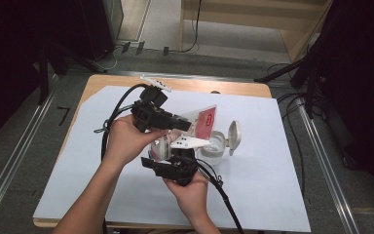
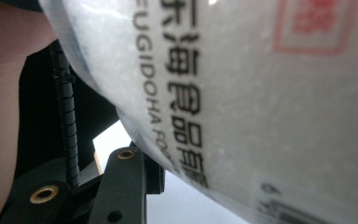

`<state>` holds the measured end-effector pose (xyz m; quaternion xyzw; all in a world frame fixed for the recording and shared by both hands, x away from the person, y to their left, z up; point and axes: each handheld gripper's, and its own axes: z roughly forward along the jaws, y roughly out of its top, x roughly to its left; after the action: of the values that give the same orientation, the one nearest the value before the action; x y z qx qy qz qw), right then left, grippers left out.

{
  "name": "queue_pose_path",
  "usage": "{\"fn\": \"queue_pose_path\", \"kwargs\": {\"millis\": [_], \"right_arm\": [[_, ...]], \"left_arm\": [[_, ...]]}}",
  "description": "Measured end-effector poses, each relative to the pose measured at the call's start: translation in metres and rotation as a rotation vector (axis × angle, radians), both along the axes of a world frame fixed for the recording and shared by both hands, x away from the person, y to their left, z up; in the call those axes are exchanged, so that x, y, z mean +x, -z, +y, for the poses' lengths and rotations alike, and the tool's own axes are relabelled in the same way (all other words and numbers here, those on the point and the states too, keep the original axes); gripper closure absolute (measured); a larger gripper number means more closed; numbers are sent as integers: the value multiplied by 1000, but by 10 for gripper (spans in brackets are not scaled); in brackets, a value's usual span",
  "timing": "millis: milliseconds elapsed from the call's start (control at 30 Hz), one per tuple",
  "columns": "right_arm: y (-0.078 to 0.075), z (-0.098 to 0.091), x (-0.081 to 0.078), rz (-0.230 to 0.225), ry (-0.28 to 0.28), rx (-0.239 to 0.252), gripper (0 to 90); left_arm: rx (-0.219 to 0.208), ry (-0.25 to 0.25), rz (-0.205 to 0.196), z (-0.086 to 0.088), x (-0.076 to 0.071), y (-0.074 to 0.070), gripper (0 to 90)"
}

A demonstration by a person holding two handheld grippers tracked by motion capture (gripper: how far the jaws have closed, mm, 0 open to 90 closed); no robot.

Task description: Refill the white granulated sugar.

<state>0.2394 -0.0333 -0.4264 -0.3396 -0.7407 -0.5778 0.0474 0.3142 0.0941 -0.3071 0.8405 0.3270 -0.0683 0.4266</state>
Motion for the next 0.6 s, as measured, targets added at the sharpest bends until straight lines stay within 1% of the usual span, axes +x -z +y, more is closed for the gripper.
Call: {"fn": "queue_pose_path", "kwargs": {"millis": [100,133,167,200,333,433,600], "right_arm": [[0,0,0,-5,0,0,625],[0,0,0,-4,1,-2,625],[0,0,0,-1,1,-2,625],[0,0,0,-2,1,-3,625],[1,1,0,-2,0,-4,624],[1,0,0,-9,2,-5,623],[1,1,0,-12,3,-4,623]], "left_arm": [[9,3,-4,0,0,0,751],[4,3,-5,0,0,0,752],[8,0,-5,0,0,0,754],[3,1,-2,0,0,0,756],[3,-1,3,1,0,0,756],[1,1,-1,0,0,1,756],[1,0,5,0,0,1,756]]}}
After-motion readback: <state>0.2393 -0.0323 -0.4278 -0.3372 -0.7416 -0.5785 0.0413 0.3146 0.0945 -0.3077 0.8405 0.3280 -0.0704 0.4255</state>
